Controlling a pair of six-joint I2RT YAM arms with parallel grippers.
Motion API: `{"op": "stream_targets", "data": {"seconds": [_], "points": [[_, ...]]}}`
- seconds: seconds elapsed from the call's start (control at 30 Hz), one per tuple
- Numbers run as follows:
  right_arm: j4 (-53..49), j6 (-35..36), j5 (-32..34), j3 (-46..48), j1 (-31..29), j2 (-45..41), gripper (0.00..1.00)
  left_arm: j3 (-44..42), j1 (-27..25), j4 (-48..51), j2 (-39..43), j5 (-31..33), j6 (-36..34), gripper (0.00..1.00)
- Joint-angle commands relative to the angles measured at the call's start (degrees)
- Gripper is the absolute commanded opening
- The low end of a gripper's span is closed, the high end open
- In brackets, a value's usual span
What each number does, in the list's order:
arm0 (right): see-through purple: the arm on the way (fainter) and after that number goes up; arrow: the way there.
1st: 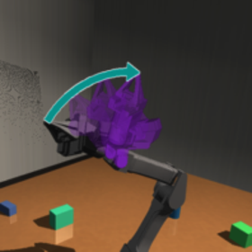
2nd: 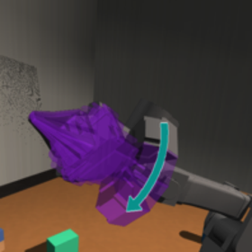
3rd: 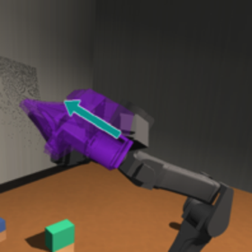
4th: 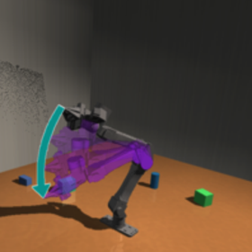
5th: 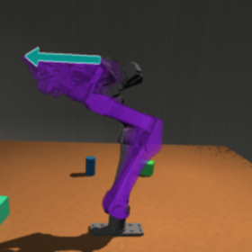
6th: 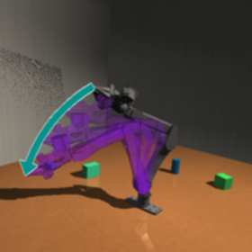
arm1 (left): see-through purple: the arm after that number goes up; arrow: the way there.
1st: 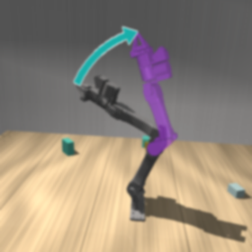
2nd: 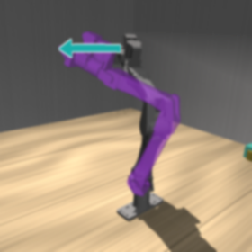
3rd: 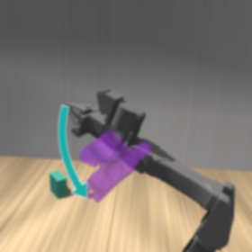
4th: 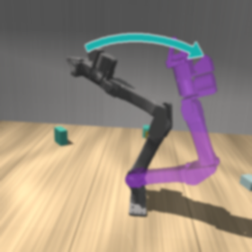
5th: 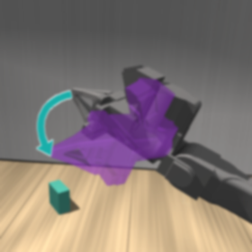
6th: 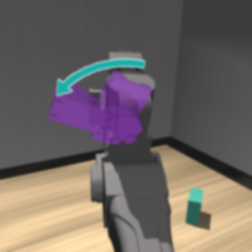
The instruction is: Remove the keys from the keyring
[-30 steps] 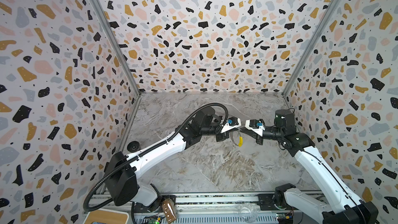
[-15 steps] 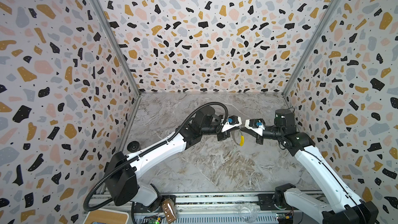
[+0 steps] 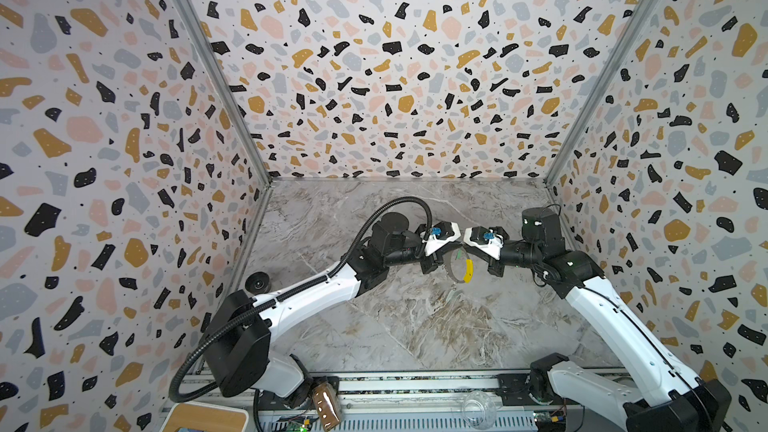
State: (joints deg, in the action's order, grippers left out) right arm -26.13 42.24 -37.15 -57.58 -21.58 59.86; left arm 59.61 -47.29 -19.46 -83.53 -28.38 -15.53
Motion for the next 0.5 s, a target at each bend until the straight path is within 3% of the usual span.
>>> {"op": "stream_targets", "data": {"seconds": [0.0,0.47], "points": [[0.62,-1.45,-3.30,-1.85,-1.84,-0.87,0.00,-0.87,0.09,-10.21,0.66,2.69,2.41,0.00],[5.55,0.43,-0.32,-2.54,-7.05,-3.60,0.00,-3.19,0.15,-16.31,-1.64,2.62,6.97,0.00]]}}
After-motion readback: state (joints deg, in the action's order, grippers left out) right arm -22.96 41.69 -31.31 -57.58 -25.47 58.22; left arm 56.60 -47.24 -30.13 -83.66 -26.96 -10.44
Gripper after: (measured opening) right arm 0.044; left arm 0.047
